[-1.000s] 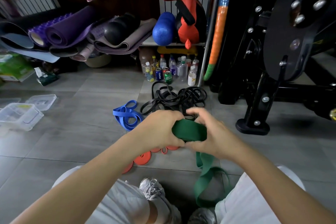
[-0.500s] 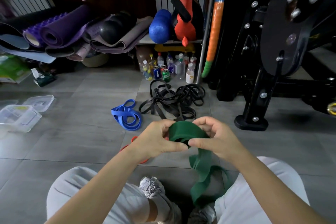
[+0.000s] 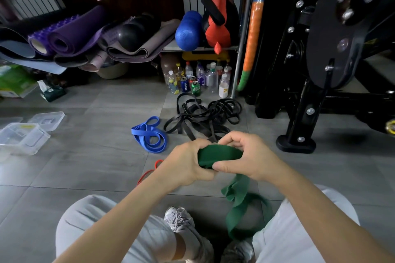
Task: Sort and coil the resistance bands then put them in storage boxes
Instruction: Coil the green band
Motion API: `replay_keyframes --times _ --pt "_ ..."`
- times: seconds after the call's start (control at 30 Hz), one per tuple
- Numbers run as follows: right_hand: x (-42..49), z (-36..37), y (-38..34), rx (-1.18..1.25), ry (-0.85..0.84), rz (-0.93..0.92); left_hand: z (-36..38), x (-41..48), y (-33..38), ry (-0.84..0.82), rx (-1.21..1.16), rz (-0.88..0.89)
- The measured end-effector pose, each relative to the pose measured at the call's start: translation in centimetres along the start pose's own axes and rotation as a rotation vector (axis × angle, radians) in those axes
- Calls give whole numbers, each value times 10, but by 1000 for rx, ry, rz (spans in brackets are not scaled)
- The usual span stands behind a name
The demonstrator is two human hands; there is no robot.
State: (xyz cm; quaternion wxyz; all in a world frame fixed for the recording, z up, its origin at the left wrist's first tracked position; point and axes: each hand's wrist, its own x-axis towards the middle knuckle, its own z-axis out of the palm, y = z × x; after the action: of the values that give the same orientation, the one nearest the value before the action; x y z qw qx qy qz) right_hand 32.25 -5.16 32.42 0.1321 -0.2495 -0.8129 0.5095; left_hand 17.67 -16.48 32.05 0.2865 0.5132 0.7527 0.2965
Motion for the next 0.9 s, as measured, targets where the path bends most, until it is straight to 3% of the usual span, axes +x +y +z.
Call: replay_keyframes --times 0.17,0.37,0.47,0.6,0.73,0.9 --pt "2 2 0 -102 -8 10 -3 -1 -4 71 -63 -15" --pt "-13 12 19 155 -35 -46 0 -8 2 110 -642 -56" --pt "-16 25 25 227 41 -97 3 -4 7 13 -812 -98" --pt "-15 35 29 317 151 -72 1 -3 12 -137 -798 -88" --pt "-14 30 24 341 125 -78 -8 -4 12 -243 -790 -108" --pt "-5 19 14 226 41 -75 -23 0 25 -138 -386 20"
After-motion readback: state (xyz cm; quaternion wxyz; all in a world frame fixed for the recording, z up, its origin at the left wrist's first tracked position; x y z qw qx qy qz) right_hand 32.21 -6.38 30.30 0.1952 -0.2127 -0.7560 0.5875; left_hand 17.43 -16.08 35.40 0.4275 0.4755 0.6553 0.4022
